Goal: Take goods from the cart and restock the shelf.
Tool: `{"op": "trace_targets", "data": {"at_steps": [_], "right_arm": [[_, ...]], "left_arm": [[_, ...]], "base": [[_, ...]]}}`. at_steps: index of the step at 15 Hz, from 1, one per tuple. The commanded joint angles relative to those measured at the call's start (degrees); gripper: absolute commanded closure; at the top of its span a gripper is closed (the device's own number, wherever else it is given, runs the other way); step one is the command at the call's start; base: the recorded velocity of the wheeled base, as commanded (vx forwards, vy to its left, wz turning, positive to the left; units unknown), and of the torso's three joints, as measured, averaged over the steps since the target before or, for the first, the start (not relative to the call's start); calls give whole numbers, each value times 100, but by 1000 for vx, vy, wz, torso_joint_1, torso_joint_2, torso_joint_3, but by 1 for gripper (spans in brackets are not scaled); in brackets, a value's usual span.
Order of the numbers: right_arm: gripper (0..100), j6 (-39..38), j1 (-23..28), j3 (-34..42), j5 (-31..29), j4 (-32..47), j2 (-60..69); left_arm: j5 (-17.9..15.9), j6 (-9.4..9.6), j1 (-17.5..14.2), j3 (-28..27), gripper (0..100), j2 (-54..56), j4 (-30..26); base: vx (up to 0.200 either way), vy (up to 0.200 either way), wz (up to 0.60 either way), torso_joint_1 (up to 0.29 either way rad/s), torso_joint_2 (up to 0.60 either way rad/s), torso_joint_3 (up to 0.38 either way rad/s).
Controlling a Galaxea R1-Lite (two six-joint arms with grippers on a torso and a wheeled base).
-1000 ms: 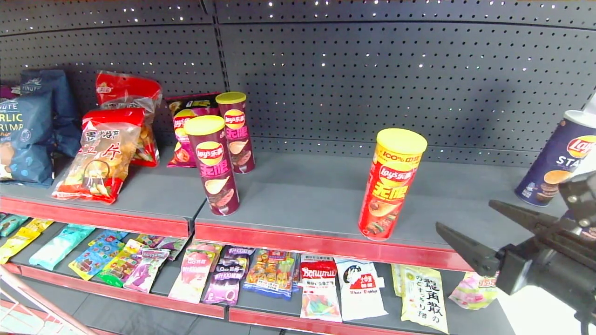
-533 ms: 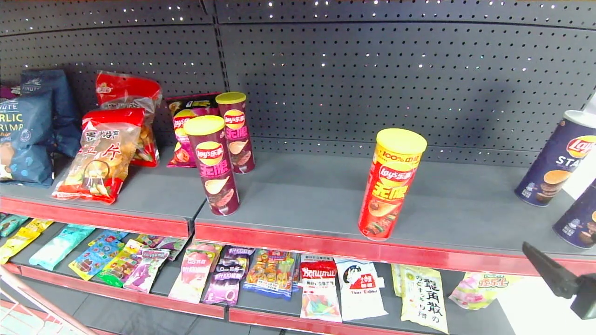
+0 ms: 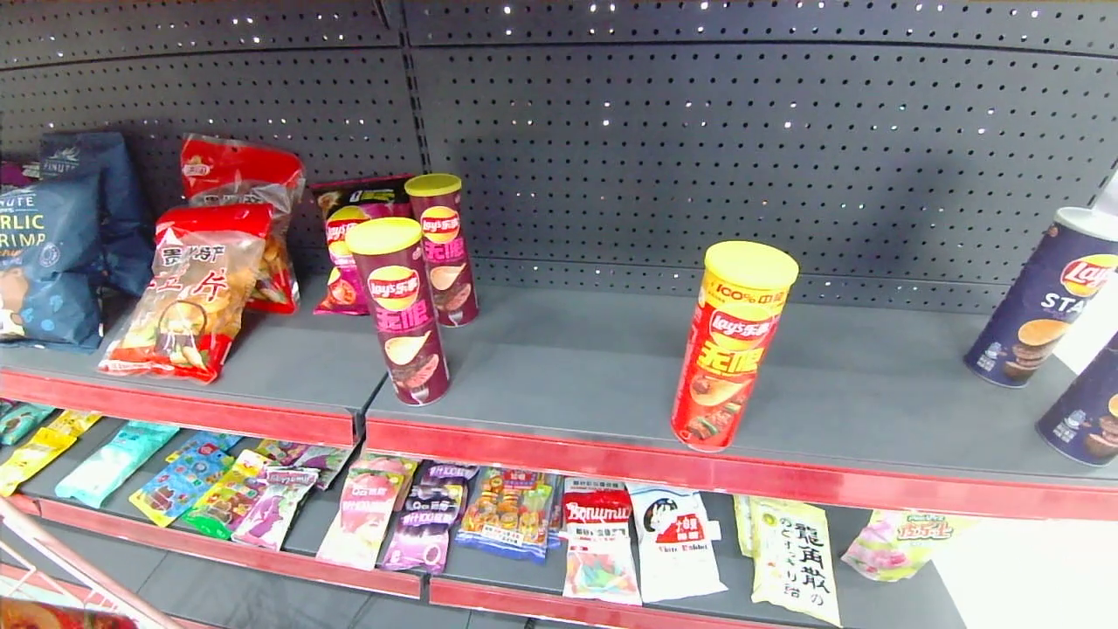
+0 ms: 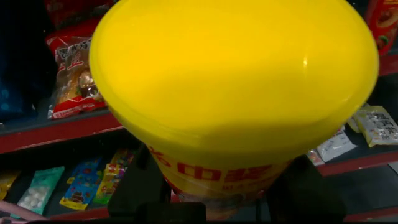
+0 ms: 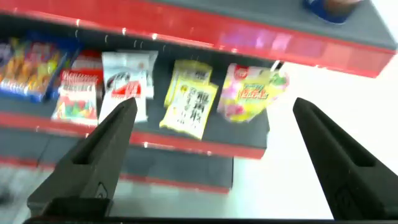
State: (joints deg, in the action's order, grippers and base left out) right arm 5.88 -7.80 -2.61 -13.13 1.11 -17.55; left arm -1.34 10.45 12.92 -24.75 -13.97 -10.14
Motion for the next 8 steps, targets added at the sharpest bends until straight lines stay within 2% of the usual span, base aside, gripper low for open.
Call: {"op": "trace_targets", "data": {"at_steps": [1, 5, 7, 8], "right_arm": [[0, 10, 16, -12, -85, 100, 1158], [0, 10, -28, 32, -14, 30, 1175], [0, -131, -28, 243, 1128, -445, 1175], [0, -78, -28, 261, 1445, -480, 1184]], "left_arm": [[-103, -8, 0, -65, 100, -229, 4], [-376, -8, 0, -83, 100, -211, 4], [-411, -8, -9, -48, 100, -255, -5], [-411, -8, 0, -48, 100, -290, -5]], "base": [[0, 0, 0, 0, 0, 0], [0, 0, 0, 0, 0, 0], [0, 0, 0, 0, 0, 0], [0, 0, 0, 0, 0, 0]]}}
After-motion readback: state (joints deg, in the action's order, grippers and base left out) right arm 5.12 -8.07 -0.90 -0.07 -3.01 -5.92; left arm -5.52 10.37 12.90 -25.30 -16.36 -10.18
